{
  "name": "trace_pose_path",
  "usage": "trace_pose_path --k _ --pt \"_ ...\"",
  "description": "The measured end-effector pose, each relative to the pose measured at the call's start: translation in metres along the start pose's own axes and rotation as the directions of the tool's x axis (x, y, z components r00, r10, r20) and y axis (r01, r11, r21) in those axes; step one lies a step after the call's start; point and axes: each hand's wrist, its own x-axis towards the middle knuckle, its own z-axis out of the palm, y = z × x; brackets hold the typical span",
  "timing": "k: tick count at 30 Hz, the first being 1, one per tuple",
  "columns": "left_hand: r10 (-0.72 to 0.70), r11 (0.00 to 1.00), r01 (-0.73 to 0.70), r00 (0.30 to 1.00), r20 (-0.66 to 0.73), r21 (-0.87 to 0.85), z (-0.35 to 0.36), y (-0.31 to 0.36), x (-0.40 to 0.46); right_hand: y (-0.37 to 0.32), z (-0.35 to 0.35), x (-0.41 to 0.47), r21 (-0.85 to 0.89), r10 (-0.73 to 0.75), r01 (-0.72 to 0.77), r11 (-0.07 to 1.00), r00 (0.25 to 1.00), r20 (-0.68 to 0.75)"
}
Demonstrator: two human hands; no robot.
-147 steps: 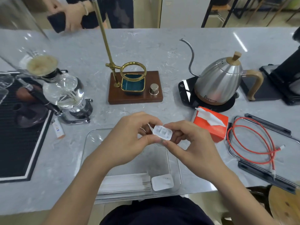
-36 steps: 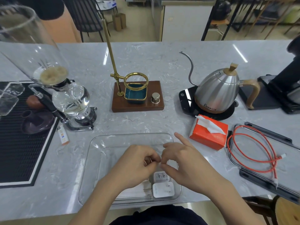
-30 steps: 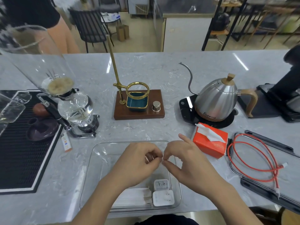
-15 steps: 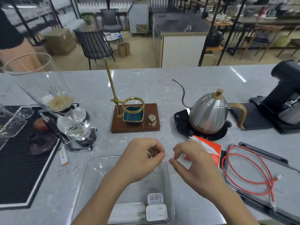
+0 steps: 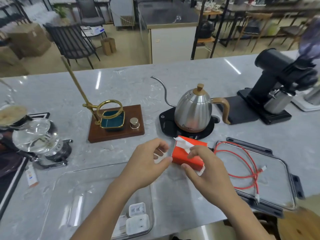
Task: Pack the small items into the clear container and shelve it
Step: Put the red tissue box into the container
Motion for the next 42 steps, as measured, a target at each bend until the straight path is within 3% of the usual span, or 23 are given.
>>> trace_pose_path --k 8,13,18,23,26,29,33,42 --pt "-0.105 0.994 0.099 0.982 0.159 0.048 0.037 0.009 0.019 0.046 -0.004 -0.009 0.085 0.25 -0.249 0.965 0.968 0.001" --pt "-0.142 0.989 0.131 0.975 0.172 0.073 0.053 0.012 0.025 0.051 -0.003 -0.004 0.313 0.323 -0.318 0.895 0.946 0.036" --pt "-0.302 0.94 0.323 0.938 0.173 -0.11 0.072 0.005 0.034 0.056 0.004 -0.004 0.58 0.51 -0.508 0.637 0.842 0.178" --pt "-0.407 0.849 0.447 0.893 0.191 -0.282 0.081 0.002 0.039 0.091 0.023 -0.008 0.563 0.559 -0.587 0.582 0.792 0.247" --pt "-0.478 0.782 0.518 0.855 0.2 -0.346 0.082 0.003 0.043 0.082 0.017 -0.003 0.562 0.554 -0.588 0.581 0.792 0.256" --pt "-0.502 0.762 0.53 0.846 0.18 -0.371 0.083 0.002 0.045 0.069 0.008 0.004 0.661 0.527 -0.587 0.467 0.785 0.325" --pt "-0.505 0.745 0.53 0.845 0.175 -0.406 0.081 0.003 0.044 0.061 0.005 0.009 0.73 0.513 -0.556 0.397 0.794 0.325" --pt "-0.394 0.787 0.397 0.913 0.111 -0.472 0.057 0.011 0.036 0.04 -0.01 0.006 0.727 0.445 -0.455 0.514 0.866 0.227"
